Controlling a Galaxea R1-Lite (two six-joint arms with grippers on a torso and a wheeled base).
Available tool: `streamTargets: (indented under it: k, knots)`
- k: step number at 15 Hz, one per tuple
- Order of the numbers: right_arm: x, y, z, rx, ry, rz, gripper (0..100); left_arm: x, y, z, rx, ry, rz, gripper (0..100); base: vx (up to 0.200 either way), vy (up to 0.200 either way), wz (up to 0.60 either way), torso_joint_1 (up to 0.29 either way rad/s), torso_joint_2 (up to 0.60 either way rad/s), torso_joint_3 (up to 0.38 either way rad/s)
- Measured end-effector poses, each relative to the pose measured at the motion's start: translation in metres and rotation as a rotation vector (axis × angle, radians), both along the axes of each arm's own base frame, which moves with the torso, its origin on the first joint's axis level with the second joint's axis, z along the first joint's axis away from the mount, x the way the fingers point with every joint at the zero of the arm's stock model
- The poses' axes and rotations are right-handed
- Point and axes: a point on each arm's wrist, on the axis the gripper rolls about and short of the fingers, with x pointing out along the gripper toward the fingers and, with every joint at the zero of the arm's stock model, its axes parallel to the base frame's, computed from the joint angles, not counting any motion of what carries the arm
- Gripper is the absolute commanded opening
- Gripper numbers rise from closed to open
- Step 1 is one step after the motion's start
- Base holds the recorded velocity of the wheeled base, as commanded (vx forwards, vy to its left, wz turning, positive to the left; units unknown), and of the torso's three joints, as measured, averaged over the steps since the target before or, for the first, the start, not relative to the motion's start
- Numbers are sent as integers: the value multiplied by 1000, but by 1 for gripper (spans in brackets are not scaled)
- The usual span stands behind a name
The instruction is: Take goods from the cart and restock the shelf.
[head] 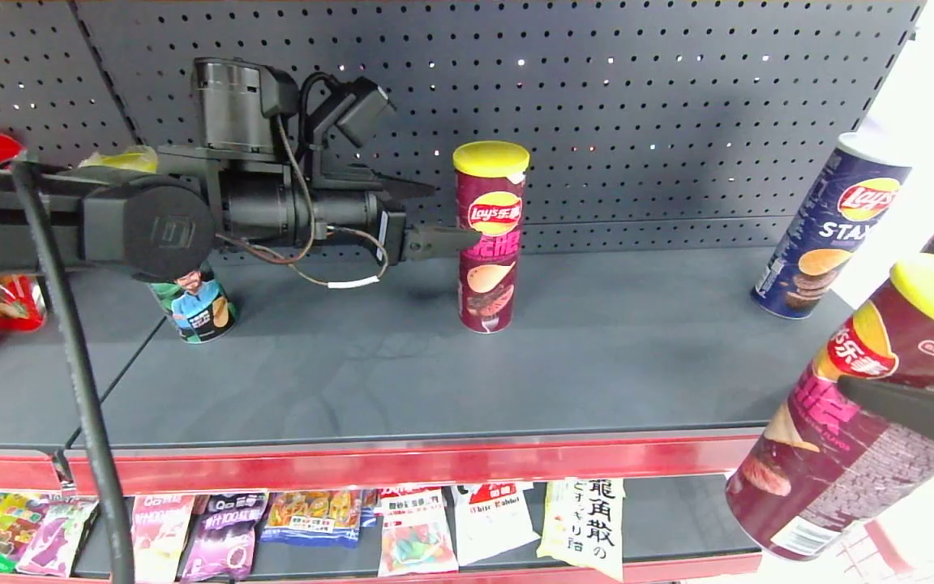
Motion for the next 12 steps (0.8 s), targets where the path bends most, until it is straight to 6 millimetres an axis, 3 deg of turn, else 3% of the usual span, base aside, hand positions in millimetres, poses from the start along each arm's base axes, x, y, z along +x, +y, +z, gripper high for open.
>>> streamTargets:
  k: [12]
  knots:
    - [-2,-1,-2,-2,3,-3,0,27,-32,-13,-15,10,-38,100,0,0,0,0,0,0]
